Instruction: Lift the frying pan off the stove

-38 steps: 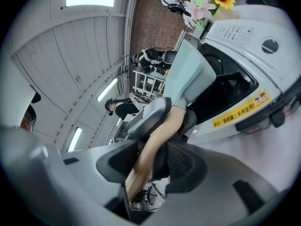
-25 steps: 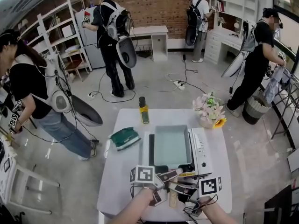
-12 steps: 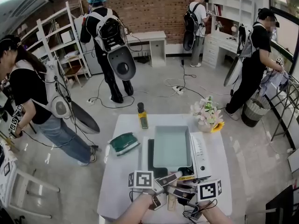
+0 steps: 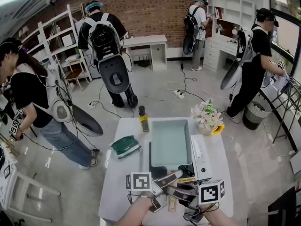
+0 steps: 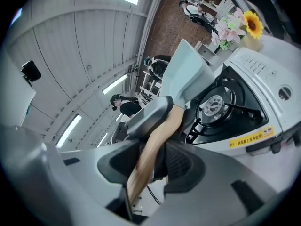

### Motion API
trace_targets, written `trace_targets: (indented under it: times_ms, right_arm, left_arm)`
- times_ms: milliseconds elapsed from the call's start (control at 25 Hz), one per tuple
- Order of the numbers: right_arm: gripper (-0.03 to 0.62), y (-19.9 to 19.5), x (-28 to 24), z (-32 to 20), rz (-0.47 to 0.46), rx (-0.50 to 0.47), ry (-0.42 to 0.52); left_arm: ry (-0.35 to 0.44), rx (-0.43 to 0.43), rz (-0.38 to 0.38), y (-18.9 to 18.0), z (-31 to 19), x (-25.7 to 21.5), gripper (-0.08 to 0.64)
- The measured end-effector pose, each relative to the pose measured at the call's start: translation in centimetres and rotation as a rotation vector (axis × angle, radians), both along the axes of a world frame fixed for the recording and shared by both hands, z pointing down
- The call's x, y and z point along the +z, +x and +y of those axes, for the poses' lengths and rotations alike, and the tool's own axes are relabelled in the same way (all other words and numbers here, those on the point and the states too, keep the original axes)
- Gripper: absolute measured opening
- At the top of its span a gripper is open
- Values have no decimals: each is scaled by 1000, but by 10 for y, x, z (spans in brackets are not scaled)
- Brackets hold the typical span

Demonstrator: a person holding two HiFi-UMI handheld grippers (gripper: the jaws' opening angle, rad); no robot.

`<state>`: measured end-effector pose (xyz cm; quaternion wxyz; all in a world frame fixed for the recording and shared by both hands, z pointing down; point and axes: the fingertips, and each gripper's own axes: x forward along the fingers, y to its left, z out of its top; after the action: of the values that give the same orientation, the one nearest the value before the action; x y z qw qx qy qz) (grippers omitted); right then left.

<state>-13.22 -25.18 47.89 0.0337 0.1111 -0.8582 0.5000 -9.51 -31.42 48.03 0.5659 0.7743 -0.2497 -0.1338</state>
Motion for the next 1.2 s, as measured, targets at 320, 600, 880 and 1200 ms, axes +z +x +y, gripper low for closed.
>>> trace_targets:
  times_ms: [320,600,880,1200]
  right_arm:
    - [163,1,-14,7,-4,0,45]
    - [161,3,-31,14,-5,7,94]
    - [160,5,-42,25,-3,15,144]
    - [160,6,-55,32,-8,27,185]
  left_arm:
    - [62,-8,-1,0,5,-20,175]
    - [110,-8,-12,2,13,-40,175]
    - [168,2,-41,5,24,-55,175]
    - [218,15,-58,7,32,-71,175]
